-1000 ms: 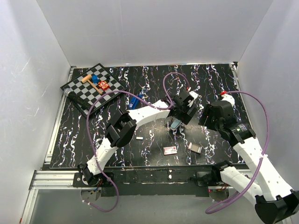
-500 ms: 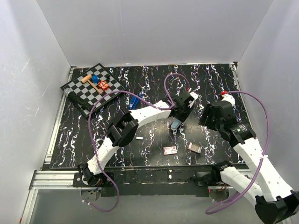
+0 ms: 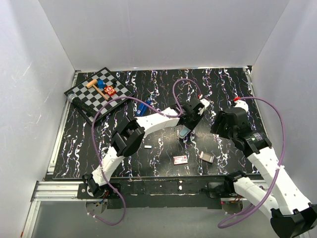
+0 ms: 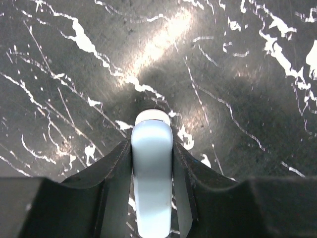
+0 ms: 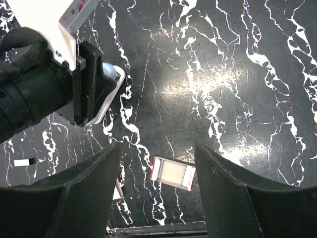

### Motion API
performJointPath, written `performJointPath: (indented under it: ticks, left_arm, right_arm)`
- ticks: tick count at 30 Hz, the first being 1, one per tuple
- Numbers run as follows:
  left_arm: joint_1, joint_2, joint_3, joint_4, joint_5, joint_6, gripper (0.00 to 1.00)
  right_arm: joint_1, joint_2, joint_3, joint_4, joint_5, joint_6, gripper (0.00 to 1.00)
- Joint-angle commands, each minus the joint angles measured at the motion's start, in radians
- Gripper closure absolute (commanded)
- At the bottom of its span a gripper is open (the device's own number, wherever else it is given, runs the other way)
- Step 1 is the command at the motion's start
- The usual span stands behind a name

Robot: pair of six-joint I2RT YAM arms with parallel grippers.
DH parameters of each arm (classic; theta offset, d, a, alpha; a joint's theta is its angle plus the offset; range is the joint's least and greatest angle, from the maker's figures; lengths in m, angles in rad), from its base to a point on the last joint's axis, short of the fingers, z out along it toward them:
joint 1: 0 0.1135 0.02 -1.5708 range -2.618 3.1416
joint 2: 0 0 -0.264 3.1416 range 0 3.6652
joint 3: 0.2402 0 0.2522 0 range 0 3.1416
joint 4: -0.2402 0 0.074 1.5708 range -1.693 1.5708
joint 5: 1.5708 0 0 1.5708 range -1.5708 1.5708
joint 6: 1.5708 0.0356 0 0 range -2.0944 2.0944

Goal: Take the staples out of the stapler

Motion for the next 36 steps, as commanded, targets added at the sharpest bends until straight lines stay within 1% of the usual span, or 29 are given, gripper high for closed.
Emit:
performJointPath:
  ticks: [1, 5, 8, 9, 11, 15, 19, 23, 26, 28, 32, 36]
  left_arm:
    - [-0.001, -0.197, -0.073, 0.051, 0.016, 0.052, 1.00]
    - [0.020, -0.326, -0.147, 0.069, 0.075, 0.063, 1.00]
    - [0.033, -0.413, -0.212, 0.079, 0.126, 0.067, 1.00]
    - [0.039, -0.441, -0.233, 0.079, 0.188, 0.069, 1.00]
    - [0.056, -0.499, -0.285, 0.092, 0.256, 0.063, 1.00]
    - [0.105, -0.628, -0.411, 0.135, 0.400, 0.040, 1.00]
    - [0.158, -0.755, -0.515, 0.178, 0.566, 0.035, 1.00]
    - [0.181, -0.862, -0.574, 0.184, 0.678, 0.043, 1.00]
    - [0.194, -0.921, -0.607, 0.172, 0.755, 0.053, 1.00]
    - [0.198, -0.955, -0.635, 0.171, 0.792, 0.055, 1.00]
    - [0.206, -1.014, -0.669, 0.174, 0.884, 0.055, 1.00]
    - [0.215, -1.059, -0.701, 0.172, 0.963, 0.061, 1.00]
  right_arm:
    - [-0.006, -0.029, 0.049, 0.020, -0.019, -0.022, 0.31]
    - [-0.006, -0.045, 0.079, 0.018, -0.068, -0.050, 0.31]
    - [-0.005, -0.063, 0.091, 0.026, -0.121, -0.067, 0.33]
    - [-0.005, -0.071, 0.093, 0.032, -0.146, -0.077, 0.34]
    - [-0.003, -0.084, 0.095, 0.047, -0.200, -0.105, 0.37]
    - [-0.003, -0.088, 0.122, 0.064, -0.324, -0.177, 0.38]
    - [-0.003, -0.052, 0.162, 0.062, -0.495, -0.237, 0.39]
    - [0.006, -0.028, 0.202, 0.093, -0.653, -0.277, 0.41]
    - [0.031, 0.020, 0.255, 0.066, -0.738, -0.315, 0.42]
    - [0.073, 0.052, 0.288, 0.055, -0.767, -0.341, 0.42]
    - [0.193, 0.090, 0.329, 0.052, -0.740, -0.393, 0.41]
    - [0.267, 0.112, 0.369, 0.029, -0.740, -0.461, 0.40]
